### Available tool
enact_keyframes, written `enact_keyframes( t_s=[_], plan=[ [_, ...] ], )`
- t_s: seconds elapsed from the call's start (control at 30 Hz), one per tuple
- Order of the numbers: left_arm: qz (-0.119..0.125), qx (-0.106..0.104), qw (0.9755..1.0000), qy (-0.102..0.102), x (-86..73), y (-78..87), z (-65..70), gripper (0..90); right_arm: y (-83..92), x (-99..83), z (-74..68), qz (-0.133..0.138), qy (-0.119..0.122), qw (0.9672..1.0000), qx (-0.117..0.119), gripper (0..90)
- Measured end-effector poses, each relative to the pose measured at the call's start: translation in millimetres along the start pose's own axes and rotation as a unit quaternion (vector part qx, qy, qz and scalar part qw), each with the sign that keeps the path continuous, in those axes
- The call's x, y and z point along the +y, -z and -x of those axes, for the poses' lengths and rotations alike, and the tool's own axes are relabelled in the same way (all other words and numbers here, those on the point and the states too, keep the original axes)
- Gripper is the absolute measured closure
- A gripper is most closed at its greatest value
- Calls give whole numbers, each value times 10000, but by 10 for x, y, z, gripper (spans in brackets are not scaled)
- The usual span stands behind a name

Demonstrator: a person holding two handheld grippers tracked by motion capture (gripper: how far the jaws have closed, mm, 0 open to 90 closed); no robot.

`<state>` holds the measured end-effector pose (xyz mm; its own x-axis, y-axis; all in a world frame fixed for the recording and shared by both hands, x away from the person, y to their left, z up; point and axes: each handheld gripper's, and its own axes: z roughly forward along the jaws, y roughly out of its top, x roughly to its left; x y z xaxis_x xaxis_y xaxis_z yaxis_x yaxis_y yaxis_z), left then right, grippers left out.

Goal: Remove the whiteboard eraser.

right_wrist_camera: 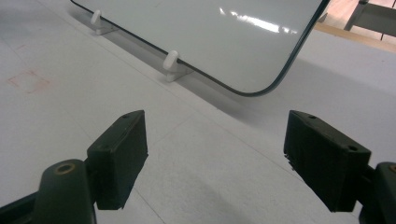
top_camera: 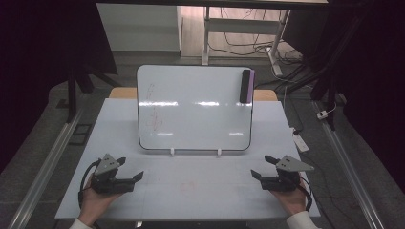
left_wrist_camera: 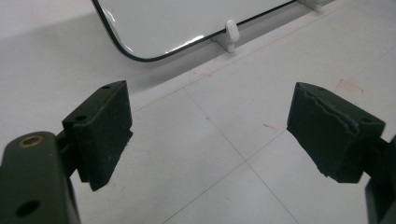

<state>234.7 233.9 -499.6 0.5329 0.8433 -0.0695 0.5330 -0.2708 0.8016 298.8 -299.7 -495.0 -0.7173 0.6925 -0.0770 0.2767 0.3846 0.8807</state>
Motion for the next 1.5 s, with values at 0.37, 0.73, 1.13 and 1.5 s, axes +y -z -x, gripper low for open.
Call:
enact_keyframes(
  t_s=[0.37, 0.73, 1.13, 1.5],
  plan=[
    [3, -1, 10000, 19, 2, -12, -21, 152, -7, 69, -54, 106, 26, 9999, -113, 226],
    [-1, -79, 10000, 54, 0, 3, -23, 152, -16, 583, -81, 247, -36, 9987, -447, 257],
    [-49, -62, 9999, 77, -22, -12, -39, 152, -366, 1419, 99, 379, -183, 9926, -1139, 264],
    [-113, -33, 9999, 50, -42, -43, -63, 152, -722, 1841, 310, 323, -475, 9844, -1661, 328]
  ],
)
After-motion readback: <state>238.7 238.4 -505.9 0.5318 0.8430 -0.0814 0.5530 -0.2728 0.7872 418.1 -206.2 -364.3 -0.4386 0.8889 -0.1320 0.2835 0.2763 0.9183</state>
